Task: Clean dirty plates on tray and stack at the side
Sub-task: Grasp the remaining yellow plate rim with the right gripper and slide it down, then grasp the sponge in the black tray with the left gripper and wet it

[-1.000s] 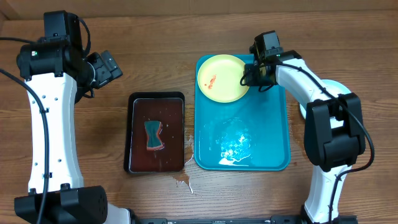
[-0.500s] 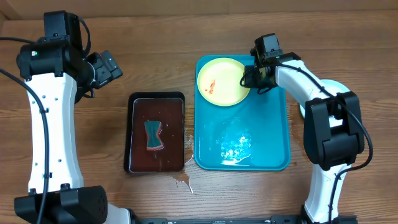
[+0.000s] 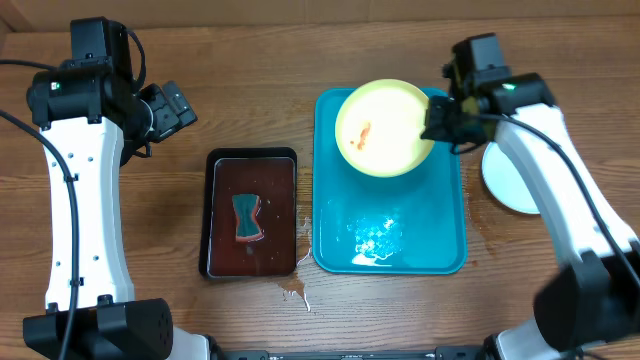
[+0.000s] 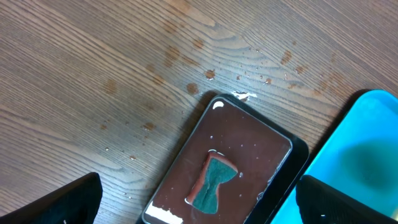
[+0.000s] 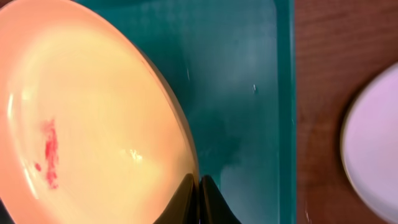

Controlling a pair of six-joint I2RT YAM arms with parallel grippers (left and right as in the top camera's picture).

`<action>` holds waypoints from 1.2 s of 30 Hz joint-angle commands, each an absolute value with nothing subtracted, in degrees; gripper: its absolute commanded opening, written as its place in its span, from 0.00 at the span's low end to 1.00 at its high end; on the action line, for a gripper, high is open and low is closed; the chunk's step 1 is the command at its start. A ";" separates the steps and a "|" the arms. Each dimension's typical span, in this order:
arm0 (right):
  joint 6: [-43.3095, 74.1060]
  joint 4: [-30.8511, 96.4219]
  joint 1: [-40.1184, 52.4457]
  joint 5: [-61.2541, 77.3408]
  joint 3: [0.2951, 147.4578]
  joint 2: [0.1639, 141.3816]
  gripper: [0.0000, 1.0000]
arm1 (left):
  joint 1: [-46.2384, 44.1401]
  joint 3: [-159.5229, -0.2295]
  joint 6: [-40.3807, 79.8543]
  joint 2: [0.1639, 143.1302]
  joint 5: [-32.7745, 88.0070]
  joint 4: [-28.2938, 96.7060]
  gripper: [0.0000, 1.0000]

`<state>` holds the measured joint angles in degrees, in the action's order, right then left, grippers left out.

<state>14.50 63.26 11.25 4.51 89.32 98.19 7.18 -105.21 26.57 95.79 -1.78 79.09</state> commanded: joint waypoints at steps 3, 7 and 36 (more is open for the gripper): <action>19.38 70.00 11.68 4.67 87.13 97.95 0.04 | 7.11 -106.24 26.13 95.13 -2.33 79.07 1.00; 23.40 67.29 13.17 4.80 77.78 97.95 0.04 | 7.11 -106.24 26.13 95.13 -2.33 79.07 1.00; 19.49 50.50 15.42 8.64 60.29 75.26 0.35 | -3.95 -97.25 18.46 95.24 4.97 84.68 0.78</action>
<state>20.34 50.15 15.42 7.14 59.35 77.43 -0.36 -101.58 20.49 95.70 10.20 85.32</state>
